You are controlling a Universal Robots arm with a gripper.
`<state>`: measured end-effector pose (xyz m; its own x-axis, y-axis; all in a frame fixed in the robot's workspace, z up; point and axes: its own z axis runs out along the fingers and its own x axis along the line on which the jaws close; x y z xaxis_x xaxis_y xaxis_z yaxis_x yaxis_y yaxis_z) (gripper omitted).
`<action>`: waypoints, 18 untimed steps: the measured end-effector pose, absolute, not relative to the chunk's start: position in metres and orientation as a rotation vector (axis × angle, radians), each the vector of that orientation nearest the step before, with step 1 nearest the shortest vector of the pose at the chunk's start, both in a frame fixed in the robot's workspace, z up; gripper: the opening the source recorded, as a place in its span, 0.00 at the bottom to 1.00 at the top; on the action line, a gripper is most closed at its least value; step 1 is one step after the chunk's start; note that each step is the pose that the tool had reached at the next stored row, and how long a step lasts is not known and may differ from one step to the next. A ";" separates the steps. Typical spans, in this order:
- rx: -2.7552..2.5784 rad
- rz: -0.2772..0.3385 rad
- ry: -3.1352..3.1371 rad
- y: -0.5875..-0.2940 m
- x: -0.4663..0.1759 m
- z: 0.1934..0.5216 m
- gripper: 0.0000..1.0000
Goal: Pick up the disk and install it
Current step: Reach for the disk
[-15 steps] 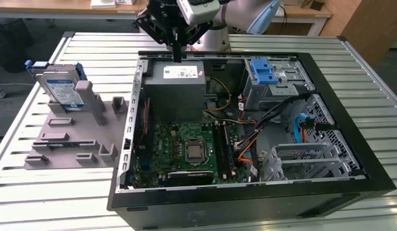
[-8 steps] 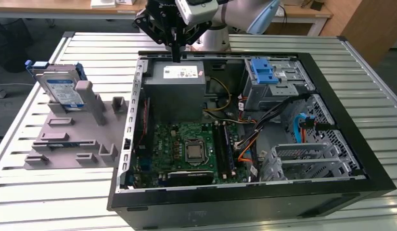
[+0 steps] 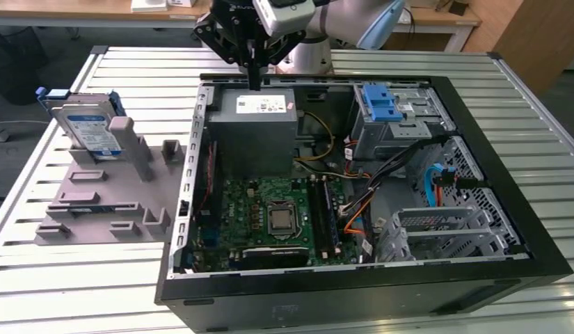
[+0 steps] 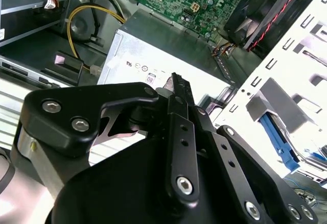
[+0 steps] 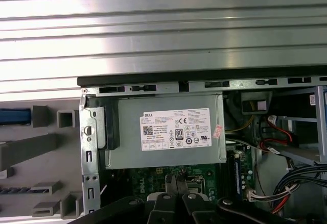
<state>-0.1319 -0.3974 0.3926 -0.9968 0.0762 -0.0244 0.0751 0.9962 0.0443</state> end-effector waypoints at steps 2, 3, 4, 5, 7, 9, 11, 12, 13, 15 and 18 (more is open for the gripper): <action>0.118 0.068 3.112 -0.397 -0.132 0.392 0.11; 0.118 0.068 3.112 -0.397 -0.133 0.392 0.11; 0.118 0.068 3.112 -0.397 -0.133 0.392 0.11; 0.118 0.068 3.112 -0.397 -0.133 0.392 0.11; 0.118 0.068 3.112 -0.397 -0.133 0.392 0.11; 0.118 0.068 3.112 -0.397 -0.134 0.392 0.11; 0.118 0.068 3.113 -0.397 -0.134 0.392 0.11; 0.118 0.068 3.112 -0.397 -0.134 0.392 0.11; 0.118 0.068 3.112 -0.397 -0.135 0.392 0.11; 0.118 0.068 3.112 -0.397 -0.135 0.392 0.11; 0.118 0.068 3.112 -0.397 -0.136 0.392 0.11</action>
<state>-0.1359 -0.3972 0.3917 -0.9968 0.0762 -0.0245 0.0751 0.9962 0.0444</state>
